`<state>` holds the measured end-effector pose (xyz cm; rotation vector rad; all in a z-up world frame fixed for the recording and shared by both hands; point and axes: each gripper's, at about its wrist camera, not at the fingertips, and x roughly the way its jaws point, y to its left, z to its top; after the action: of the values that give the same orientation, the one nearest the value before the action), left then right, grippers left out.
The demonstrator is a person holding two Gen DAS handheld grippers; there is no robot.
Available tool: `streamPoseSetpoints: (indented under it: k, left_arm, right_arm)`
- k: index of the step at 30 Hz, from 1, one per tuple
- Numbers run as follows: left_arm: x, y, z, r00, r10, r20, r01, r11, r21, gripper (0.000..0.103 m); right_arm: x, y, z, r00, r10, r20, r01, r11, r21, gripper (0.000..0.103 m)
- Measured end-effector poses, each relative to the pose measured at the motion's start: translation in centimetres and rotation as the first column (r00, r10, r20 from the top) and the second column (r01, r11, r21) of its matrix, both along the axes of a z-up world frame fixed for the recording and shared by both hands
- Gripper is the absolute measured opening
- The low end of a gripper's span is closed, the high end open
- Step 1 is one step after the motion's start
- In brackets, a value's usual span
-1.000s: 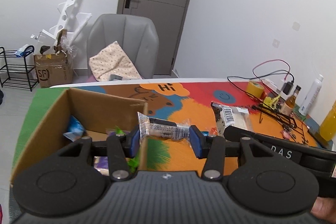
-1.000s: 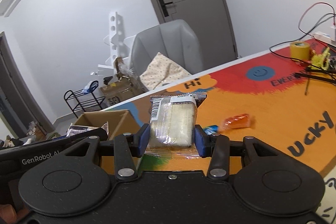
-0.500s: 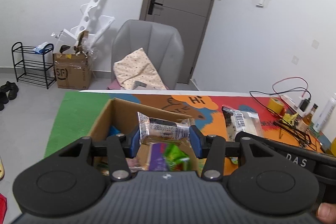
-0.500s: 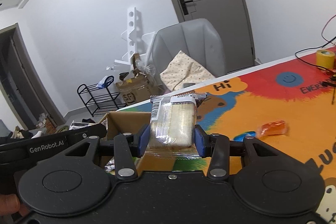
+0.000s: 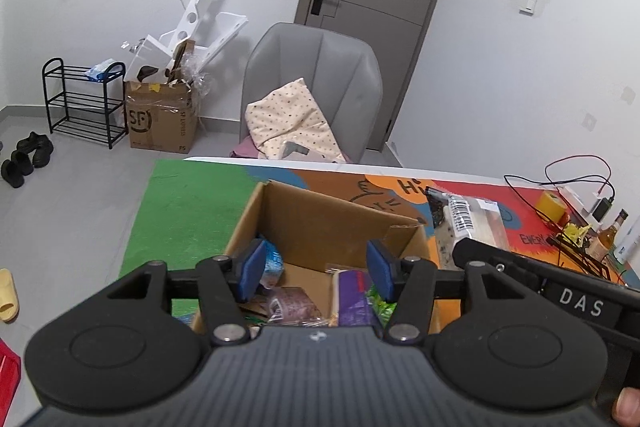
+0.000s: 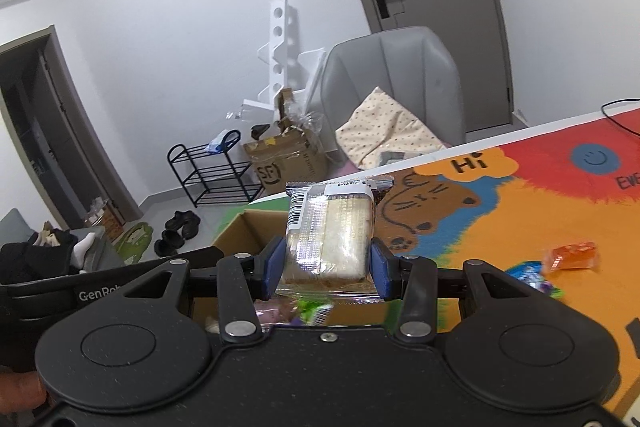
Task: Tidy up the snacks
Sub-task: 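Carry both packs over the cardboard box and open both grippers to drop them, then move both open grippers back to the blue pack and orange candy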
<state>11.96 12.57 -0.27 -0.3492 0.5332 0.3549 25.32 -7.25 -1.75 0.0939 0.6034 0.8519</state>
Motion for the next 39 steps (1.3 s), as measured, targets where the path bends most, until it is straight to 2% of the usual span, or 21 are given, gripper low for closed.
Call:
streamPoseSetpoints:
  k: [6, 8, 10, 12, 15, 27, 39]
  left_arm:
    - [-1.0, 1.2, 0.4, 1.000, 0.028, 0.003, -0.028, 1.000, -0.009, 0.057]
    - [-1.2, 1.6, 0.6, 0.999, 0.040, 0.004, -0.040, 0.999, -0.010, 0.060]
    - [-1.5, 1.9, 0.7, 0.999, 0.054, 0.001, -0.054, 0.999, -0.008, 0.064]
    - [-1.6, 2.1, 0.7, 0.998, 0.067, -0.003, -0.067, 0.998, -0.003, 0.074]
    - [-1.7, 2.1, 0.6, 0.998, 0.062, -0.007, -0.062, 0.998, -0.003, 0.080]
    - [-0.3, -1.4, 0.3, 1.000, -0.008, -0.026, 0.009, 1.000, 0.004, 0.085]
    - [1.9, -6.4, 0.1, 0.995, -0.086, -0.048, 0.086, 0.996, 0.016, 0.086]
  right_arm:
    - [-0.2, 2.1, 0.5, 0.998, 0.069, -0.008, -0.069, 0.998, 0.010, 0.044]
    - [-0.3, 2.3, 0.6, 0.998, 0.065, -0.012, -0.064, 0.998, 0.019, 0.052]
    - [-0.3, 2.1, 0.6, 0.999, 0.049, -0.011, -0.049, 0.999, 0.016, 0.061]
    - [-0.2, 1.6, 0.5, 0.999, 0.040, -0.015, -0.039, 0.999, 0.012, 0.062]
    - [-0.2, 0.5, 0.3, 1.000, 0.011, -0.027, -0.010, 1.000, 0.005, 0.062]
    - [0.7, -5.6, -0.1, 0.995, -0.092, -0.033, 0.092, 0.996, 0.002, 0.070]
    - [2.1, -11.4, -1.2, 0.983, -0.177, -0.049, 0.177, 0.984, 0.001, 0.083]
